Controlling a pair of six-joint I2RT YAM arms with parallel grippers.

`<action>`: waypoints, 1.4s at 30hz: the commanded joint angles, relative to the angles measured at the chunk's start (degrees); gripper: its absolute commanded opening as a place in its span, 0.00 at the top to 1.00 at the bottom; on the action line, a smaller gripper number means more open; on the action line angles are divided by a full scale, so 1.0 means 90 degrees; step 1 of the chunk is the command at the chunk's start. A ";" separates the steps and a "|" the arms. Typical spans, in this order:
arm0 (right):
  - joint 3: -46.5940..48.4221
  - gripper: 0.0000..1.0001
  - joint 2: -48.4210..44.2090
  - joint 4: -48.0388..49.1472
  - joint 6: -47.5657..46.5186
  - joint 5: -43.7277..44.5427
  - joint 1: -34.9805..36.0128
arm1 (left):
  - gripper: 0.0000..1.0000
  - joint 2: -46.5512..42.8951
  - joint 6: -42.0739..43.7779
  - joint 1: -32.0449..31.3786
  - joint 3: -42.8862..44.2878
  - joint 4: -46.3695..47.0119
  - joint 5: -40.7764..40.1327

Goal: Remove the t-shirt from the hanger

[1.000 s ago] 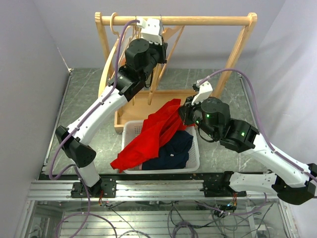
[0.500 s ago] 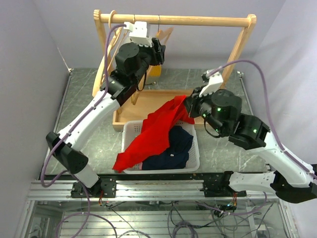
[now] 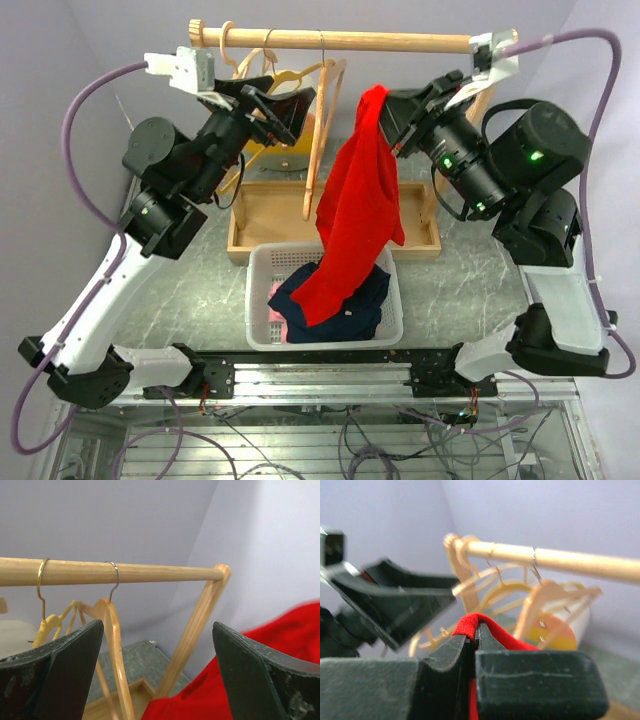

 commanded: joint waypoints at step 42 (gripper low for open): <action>0.0290 1.00 0.0646 0.2905 0.0469 -0.2959 0.0036 | 0.01 -0.1881 0.0400 0.0014 -0.1149 -0.0539 0.0372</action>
